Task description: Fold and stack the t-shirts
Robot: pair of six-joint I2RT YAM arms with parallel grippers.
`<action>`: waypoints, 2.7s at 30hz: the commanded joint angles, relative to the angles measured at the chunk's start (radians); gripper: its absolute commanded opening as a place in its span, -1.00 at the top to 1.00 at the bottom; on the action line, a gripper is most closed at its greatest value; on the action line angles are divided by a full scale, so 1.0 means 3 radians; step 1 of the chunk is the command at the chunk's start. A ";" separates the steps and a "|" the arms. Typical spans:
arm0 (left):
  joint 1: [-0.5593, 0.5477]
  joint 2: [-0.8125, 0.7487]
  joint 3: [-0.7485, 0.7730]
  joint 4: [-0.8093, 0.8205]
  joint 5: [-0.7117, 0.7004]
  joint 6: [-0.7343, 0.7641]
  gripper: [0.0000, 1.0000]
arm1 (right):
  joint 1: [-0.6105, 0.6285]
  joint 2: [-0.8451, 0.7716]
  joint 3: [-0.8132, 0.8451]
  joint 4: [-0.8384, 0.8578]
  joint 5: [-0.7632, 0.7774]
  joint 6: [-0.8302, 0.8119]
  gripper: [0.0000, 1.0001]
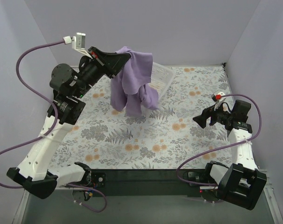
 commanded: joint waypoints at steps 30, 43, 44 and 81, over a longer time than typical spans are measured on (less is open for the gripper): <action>-0.0012 0.0002 -0.0553 0.0058 0.1348 -0.0007 1.00 | -0.0174 0.0209 -0.0003 0.0090 -0.0049 -0.0073 -0.90; -0.0007 -0.0483 -0.1682 -0.0985 -0.0801 0.0331 -0.66 | -0.0184 0.0229 0.0007 0.0090 -0.0105 -0.0067 -0.90; 0.0023 -0.0458 -0.1739 -0.0995 -0.1017 0.0264 -0.73 | -0.0184 0.0240 0.0007 0.0090 -0.0100 -0.0067 -0.89; 0.0494 0.2010 -0.0371 -0.1041 -0.0747 -0.2123 -0.73 | -0.0189 0.0183 0.0012 0.0085 -0.0130 -0.0047 -0.89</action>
